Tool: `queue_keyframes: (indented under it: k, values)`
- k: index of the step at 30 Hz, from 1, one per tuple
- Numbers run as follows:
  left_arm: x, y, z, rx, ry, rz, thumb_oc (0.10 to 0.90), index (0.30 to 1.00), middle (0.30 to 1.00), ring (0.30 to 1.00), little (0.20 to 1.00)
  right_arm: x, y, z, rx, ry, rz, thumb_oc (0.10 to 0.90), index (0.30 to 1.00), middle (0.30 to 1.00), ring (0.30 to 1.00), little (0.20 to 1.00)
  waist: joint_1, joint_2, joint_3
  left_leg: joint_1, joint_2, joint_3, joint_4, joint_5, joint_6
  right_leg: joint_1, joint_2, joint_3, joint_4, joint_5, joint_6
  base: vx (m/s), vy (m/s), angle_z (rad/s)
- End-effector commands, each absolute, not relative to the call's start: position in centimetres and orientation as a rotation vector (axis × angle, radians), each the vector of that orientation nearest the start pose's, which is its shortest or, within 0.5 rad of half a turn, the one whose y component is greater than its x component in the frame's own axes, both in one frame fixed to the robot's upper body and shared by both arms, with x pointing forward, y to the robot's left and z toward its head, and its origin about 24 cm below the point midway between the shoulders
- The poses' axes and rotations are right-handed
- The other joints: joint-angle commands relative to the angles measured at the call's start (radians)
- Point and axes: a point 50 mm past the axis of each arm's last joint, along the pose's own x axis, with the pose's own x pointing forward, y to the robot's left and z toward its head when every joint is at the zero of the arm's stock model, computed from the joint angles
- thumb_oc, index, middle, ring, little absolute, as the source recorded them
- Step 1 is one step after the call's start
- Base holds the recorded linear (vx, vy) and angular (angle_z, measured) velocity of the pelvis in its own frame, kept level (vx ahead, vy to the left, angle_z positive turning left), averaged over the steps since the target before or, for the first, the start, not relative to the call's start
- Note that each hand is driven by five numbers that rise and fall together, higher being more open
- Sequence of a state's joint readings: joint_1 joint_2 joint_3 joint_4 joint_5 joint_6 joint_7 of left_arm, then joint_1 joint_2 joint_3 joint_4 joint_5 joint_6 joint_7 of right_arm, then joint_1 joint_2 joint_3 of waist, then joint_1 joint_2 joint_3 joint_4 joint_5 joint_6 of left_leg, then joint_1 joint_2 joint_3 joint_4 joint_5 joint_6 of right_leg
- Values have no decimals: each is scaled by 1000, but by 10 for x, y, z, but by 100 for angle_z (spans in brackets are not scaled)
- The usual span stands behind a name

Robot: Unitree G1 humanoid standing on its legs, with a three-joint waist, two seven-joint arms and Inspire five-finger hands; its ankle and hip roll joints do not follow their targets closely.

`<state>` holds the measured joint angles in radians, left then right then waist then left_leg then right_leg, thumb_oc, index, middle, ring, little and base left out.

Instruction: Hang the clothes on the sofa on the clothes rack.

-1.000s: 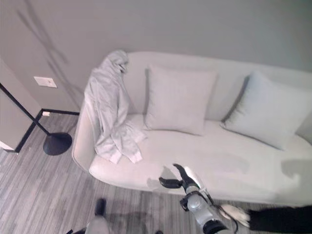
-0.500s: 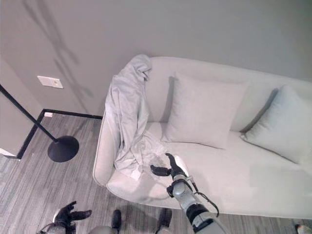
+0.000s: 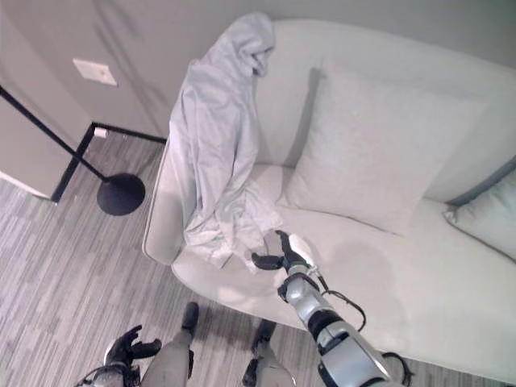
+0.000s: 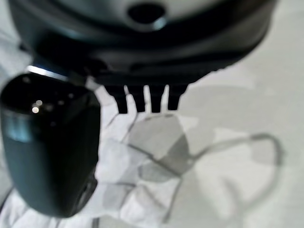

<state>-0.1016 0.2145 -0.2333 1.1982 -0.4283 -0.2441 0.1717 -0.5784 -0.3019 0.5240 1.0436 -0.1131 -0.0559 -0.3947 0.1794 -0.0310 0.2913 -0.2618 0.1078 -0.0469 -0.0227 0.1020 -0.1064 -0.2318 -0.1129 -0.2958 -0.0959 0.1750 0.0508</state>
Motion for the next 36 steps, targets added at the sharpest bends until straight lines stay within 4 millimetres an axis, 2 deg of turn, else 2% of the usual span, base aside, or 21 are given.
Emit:
queue_keyframes:
  k: [1,3,7,13,19,21,22,27,28,30,31,32,36]
  values:
    - [155,218,-138,138,830,284,800,900,900,900,900,348,-172,28,-852,29,-101,800,900,900,900,900,13,2,-30,-59,-3,10,-29,-3,18,60,-108,28,18,-95,104,-14,37,9]
    - [166,216,-133,172,786,259,800,900,900,900,900,358,-173,48,-860,-49,-157,800,900,900,900,900,21,5,-16,-79,-12,-1,-21,-3,19,51,-115,24,20,-91,105,-11,49,8]
    - [175,214,-129,205,755,253,800,900,900,900,900,366,-166,68,-843,-140,-223,800,900,900,900,900,32,9,5,-93,-23,-7,-14,-6,21,48,-123,17,23,-89,107,4,36,5]
    - [181,208,-127,240,735,220,800,900,900,900,900,366,-155,82,-875,-246,-209,800,900,900,900,900,38,10,17,-106,-35,-22,-12,-7,21,48,-135,2,31,-90,110,11,24,6]
    - [189,201,-122,294,696,158,800,900,900,900,900,372,-149,86,-879,-248,-203,800,900,900,900,900,52,13,37,-127,-46,-38,-3,-5,21,40,-143,-13,40,-89,112,3,20,18]
    - [205,194,-113,351,625,95,800,900,900,900,900,381,-149,91,-960,-229,-198,800,900,900,900,900,84,18,62,-162,-65,-63,-7,7,20,28,-154,-38,40,-82,117,18,43,3]
    - [213,193,-108,373,599,73,800,900,900,900,900,386,-153,88,-1014,-179,-191,800,900,900,900,900,98,21,70,-180,-72,-75,-8,12,19,23,-158,-52,40,-82,119,21,36,3]
    - [227,192,-99,415,552,43,800,900,900,900,900,390,-159,82,-1143,-91,-179,800,900,900,900,900,132,26,92,-220,-90,-98,-8,23,17,10,-167,-77,39,-79,125,25,-4,32]
    - [234,190,-94,434,520,23,800,900,900,900,900,390,-166,76,-1232,-25,-175,800,900,900,900,900,157,33,102,-230,-93,-110,-19,9,8,12,-163,-83,34,-97,131,79,-51,10]
    - [245,182,-85,475,461,-28,800,900,900,900,900,388,-181,71,-1326,65,-202,800,900,900,900,900,185,50,118,-262,-110,-124,-27,21,6,-3,-169,-103,34,-97,134,45,-27,17]
    - [245,182,-85,475,461,-28,800,900,900,900,900,388,-181,71,-1325,65,-203,800,900,900,900,900,185,50,118,-263,-110,-125,-27,21,6,-3,-169,-104,34,-97,134,14,9,21]
    - [250,177,-80,521,422,-69,800,900,900,900,900,385,-192,68,-1374,112,-221,800,900,900,900,900,200,63,128,-289,-122,-133,-30,30,4,-15,-174,-117,33,-96,139,10,14,23]
    - [255,171,-75,602,376,-117,800,900,900,900,900,382,-204,63,-1422,193,-224,800,900,900,900,900,216,81,140,-325,-143,-141,-41,43,3,-39,-181,-135,33,-92,147,8,32,18]
